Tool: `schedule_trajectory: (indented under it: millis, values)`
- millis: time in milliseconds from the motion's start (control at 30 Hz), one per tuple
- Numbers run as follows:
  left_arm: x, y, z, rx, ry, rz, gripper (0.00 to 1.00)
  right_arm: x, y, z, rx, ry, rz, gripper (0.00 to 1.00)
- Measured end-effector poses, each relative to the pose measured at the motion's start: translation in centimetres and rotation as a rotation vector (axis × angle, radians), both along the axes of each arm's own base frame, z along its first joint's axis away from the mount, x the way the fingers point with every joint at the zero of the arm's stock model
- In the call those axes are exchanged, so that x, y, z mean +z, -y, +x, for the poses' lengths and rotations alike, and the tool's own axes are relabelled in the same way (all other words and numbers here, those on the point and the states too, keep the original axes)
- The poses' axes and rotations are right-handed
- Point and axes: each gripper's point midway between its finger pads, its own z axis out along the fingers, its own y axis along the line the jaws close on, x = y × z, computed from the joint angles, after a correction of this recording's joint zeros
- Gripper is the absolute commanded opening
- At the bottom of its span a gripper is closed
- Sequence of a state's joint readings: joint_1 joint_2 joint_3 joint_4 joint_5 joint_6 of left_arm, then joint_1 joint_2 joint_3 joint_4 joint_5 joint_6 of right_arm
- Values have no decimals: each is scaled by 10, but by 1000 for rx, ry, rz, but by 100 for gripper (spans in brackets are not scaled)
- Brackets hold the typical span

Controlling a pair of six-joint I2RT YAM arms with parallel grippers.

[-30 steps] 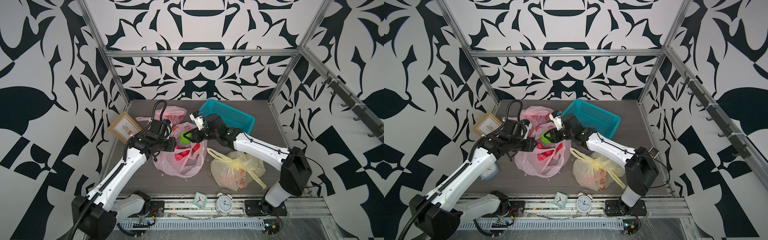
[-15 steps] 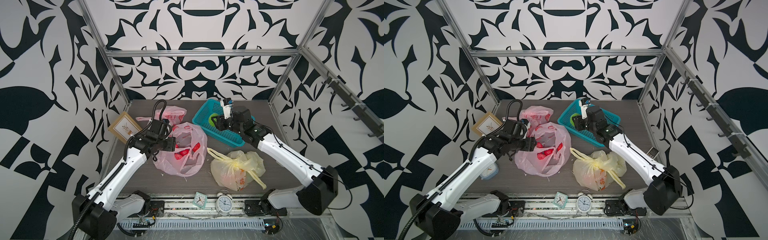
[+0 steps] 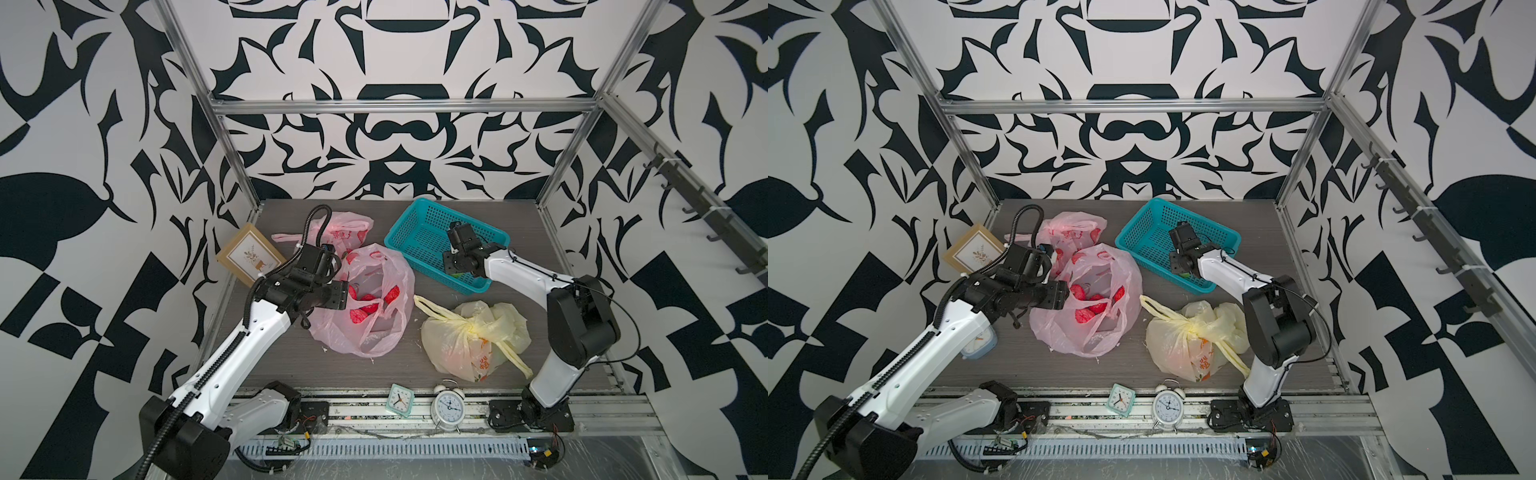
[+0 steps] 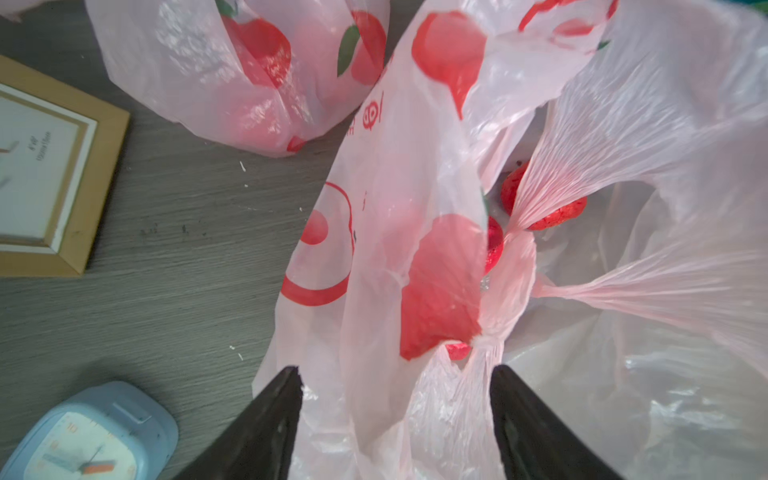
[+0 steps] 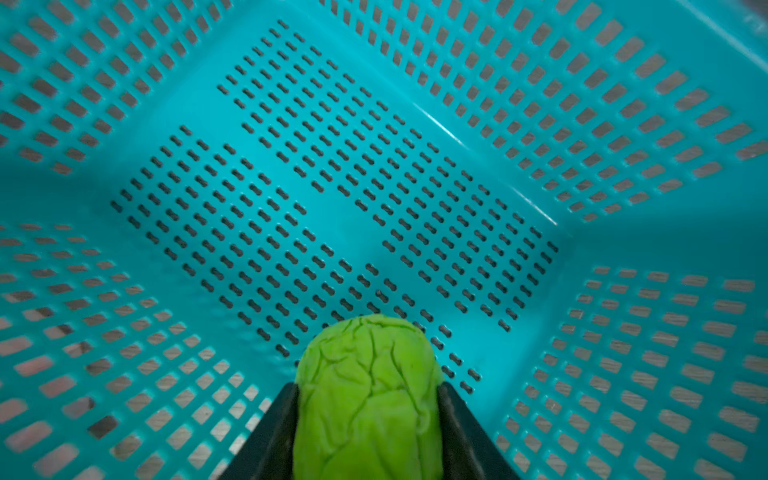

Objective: Untie the knot of a plastic bag & take out the apple
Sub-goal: Place the apple in the basket.

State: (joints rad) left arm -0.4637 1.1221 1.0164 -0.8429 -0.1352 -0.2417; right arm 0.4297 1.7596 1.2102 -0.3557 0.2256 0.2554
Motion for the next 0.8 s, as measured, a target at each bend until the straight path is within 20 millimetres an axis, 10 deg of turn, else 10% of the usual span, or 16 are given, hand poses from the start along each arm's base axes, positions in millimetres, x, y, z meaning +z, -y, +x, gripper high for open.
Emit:
schedule_trajectory:
  millis: [133,400,600,800]
  values:
    - [-22,0,-4,-6,-73,23,66,-17,3,2,-9,-35,-24,52]
    - [-36,10,-6,-36,-123,0,11,-8,3,-1,14,-37,-20,64]
    - [-32,14,-1,-41,-94,-27,0,78,-22,-16,147,134,171,55]
    - [-22,15,-1,-47,-32,-56,0,179,-108,-70,495,302,443,37]
